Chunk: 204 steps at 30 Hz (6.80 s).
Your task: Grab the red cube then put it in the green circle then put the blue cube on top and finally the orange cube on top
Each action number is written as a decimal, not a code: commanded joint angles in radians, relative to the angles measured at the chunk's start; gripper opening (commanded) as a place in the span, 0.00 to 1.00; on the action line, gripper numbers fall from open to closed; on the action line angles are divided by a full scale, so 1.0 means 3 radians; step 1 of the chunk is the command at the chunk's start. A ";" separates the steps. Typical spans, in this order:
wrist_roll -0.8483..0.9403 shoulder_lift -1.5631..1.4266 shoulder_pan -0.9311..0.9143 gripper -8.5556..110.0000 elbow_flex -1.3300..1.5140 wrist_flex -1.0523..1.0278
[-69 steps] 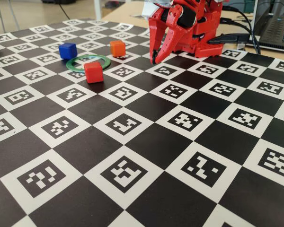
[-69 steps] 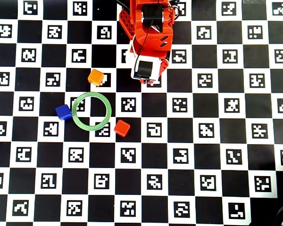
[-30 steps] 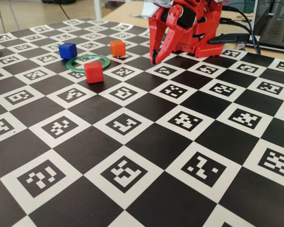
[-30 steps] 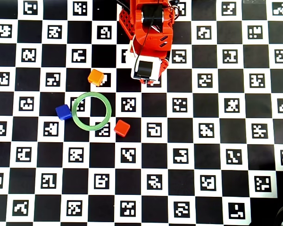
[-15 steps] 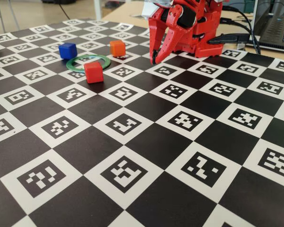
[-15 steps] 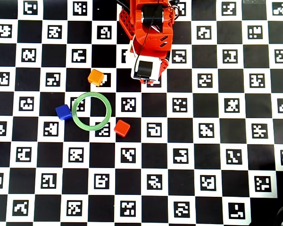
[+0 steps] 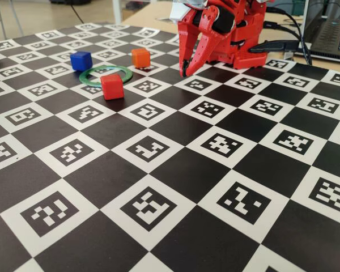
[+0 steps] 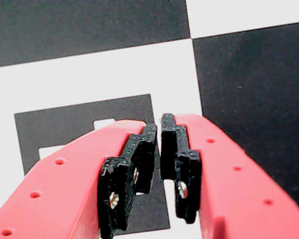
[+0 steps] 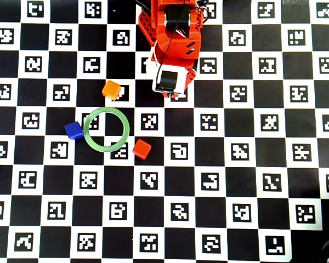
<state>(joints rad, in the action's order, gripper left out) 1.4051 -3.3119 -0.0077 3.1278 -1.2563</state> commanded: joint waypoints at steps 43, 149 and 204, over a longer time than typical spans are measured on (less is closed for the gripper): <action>0.0026 -0.0159 -0.0005 0.02 0.0138 -0.0332; -0.3983 0.6018 -0.0849 0.42 -0.5625 -0.0920; -0.4295 0.6611 -0.0818 0.44 -0.4735 0.0491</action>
<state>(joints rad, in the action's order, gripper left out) 0.1411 -1.3054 -0.2669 1.7748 -1.1075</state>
